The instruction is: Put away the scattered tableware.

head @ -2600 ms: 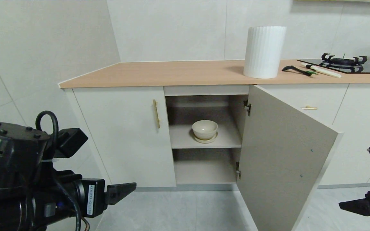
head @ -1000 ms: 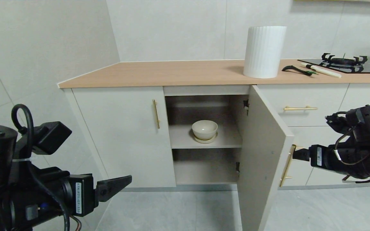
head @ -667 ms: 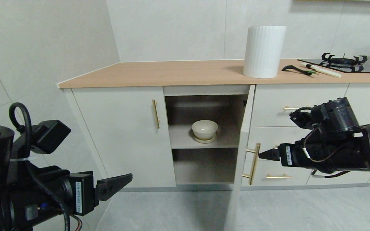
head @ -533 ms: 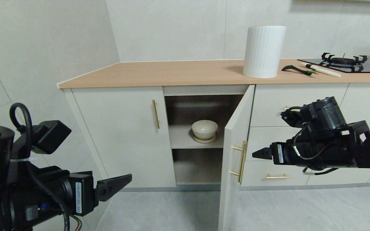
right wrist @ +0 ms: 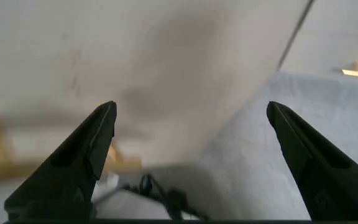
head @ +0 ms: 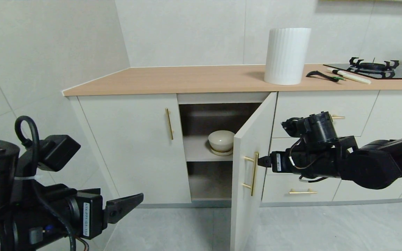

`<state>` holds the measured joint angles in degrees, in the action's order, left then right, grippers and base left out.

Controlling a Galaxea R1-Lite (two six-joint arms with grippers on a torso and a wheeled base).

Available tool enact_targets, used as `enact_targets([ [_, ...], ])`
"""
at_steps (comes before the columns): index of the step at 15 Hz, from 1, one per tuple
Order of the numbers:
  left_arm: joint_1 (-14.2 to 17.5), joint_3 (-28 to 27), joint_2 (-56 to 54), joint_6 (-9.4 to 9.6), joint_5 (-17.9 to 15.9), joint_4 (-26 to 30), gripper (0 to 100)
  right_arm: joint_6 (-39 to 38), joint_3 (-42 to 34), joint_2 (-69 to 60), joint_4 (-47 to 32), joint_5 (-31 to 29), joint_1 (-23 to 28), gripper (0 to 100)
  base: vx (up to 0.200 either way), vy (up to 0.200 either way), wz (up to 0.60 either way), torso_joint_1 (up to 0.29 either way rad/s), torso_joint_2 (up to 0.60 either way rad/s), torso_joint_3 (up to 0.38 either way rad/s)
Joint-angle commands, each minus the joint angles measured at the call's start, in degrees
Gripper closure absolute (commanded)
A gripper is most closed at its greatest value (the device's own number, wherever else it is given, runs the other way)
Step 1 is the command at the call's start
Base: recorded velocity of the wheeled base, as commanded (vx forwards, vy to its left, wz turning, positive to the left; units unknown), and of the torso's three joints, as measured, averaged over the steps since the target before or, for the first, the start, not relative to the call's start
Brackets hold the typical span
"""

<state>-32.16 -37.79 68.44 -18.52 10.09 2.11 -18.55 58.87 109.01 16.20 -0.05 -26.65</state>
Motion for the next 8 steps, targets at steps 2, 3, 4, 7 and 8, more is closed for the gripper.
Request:
enact_targets([
  [2, 0.0, 0.1, 0.2, -0.03, 0.0, 0.1, 0, -1.6, -0.1, 3.1, 2.5, -0.1, -0.1, 0, 0.000, 0.000, 0.00, 0.000, 0.00, 0.000],
  [3, 0.0, 0.2, 0.1, -0.03, 0.0, 0.1, 0, -2.1, -0.1, 3.4, 2.9, -0.1, -0.1, 0, 0.000, 0.000, 0.00, 0.000, 0.00, 0.000],
  [4, 0.0, 0.2, 0.2, -0.03, 0.0, 0.1, 0, -2.4, 0.0, 4.1, 3.2, -0.1, -0.2, 0, 0.000, 0.000, 0.00, 0.000, 0.00, 0.000],
  [7, 0.0, 0.3, 0.2, -0.03, -0.1, 0.1, 0, -5.4, 0.1, 6.5, 7.6, -1.1, -2.1, 0, 0.000, 0.000, 0.00, 0.000, 0.00, 0.000],
  [8, 0.0, 0.3, 0.2, 0.32, -0.1, 0.1, 0, -5.5, 0.1, 6.8, 8.3, -1.9, -2.3, 0, 0.000, 0.000, 0.00, 0.000, 0.00, 0.000],
])
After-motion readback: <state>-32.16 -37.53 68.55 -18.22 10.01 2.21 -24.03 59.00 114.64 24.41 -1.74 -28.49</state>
